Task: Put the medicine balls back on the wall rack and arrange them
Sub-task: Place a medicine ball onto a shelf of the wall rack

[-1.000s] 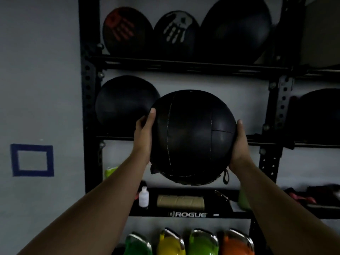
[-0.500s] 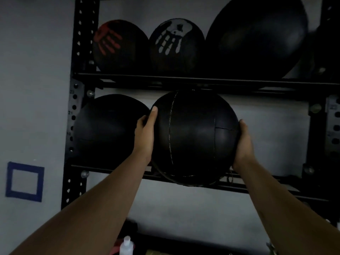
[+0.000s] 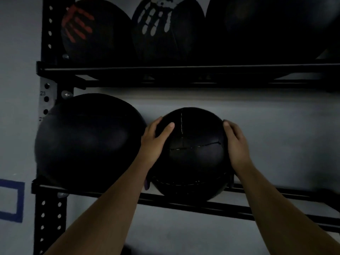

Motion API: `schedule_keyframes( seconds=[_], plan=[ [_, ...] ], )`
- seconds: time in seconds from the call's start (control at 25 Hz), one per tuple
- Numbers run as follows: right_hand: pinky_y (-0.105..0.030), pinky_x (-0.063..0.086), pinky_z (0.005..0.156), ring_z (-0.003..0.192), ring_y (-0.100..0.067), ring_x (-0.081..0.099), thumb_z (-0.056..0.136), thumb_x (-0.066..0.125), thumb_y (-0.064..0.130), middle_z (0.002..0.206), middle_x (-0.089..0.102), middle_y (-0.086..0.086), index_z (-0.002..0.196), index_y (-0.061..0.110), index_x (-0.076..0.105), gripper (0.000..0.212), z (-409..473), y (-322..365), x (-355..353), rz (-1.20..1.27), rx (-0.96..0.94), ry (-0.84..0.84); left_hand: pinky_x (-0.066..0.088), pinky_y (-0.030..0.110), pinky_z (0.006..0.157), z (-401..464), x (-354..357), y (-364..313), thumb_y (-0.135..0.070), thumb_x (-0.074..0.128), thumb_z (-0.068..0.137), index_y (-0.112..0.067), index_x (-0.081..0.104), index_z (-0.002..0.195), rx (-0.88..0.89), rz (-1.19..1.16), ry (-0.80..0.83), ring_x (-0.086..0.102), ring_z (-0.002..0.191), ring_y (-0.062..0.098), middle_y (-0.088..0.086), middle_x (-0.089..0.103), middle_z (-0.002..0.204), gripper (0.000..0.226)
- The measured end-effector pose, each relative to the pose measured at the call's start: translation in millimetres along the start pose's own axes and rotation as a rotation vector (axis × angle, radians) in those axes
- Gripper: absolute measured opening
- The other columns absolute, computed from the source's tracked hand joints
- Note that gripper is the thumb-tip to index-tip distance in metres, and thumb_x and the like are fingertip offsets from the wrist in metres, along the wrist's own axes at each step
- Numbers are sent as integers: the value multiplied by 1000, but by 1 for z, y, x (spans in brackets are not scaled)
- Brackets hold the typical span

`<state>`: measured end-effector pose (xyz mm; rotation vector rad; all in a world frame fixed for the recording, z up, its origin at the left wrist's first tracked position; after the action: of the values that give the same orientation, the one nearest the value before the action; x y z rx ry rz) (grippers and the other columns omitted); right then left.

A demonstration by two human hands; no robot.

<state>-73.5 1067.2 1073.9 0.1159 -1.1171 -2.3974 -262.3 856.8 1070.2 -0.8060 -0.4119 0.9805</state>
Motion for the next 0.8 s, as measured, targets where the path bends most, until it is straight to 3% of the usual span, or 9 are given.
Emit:
schedule_keyframes(
  seconds=[0.2,0.44,0.6,0.72,0.8],
  plan=[
    [-38,46,111,124,-21,61,102,50,53,135,64,-4,130,34,65,37,15,-13,5,-92,-5,-11,36,49,123,8,0,19,-80,56,75,-50,56,142,4,-1,-111,42,146,16,-11,45,153,73],
    [-32,38,105,135,-28,55,104,40,58,146,59,-8,143,35,57,48,6,-1,6,-266,32,67,30,54,125,2,-1,8,-71,51,94,-44,43,154,-20,122,-13,34,153,23,-4,36,164,67],
    [-40,41,115,140,-34,52,109,35,49,152,56,-15,152,25,51,52,-3,19,8,-405,60,140,26,55,127,-6,0,-5,-71,42,98,-40,30,163,-90,287,86,26,158,31,3,25,172,73],
    [-37,50,106,124,-29,63,107,50,34,135,67,-8,140,20,63,38,-16,44,0,-410,-3,137,36,40,121,-16,-14,-17,-63,50,100,-35,35,162,-105,383,182,41,151,28,5,37,168,70],
    [-24,54,95,111,-20,68,104,57,26,114,71,6,126,21,73,28,-25,59,-8,-426,-40,131,43,27,105,-22,-29,-25,-51,61,99,-29,47,156,-105,440,230,55,138,23,5,52,157,62]
  ],
)
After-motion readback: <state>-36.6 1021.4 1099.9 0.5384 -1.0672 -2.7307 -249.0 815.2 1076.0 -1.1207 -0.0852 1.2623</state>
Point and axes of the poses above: each hand's wrist, its own z-axis towards the middle knuckle, its own x-axis out of the palm, y = z × x, the point moved 9 cm from there along z, towards the middle knuckle
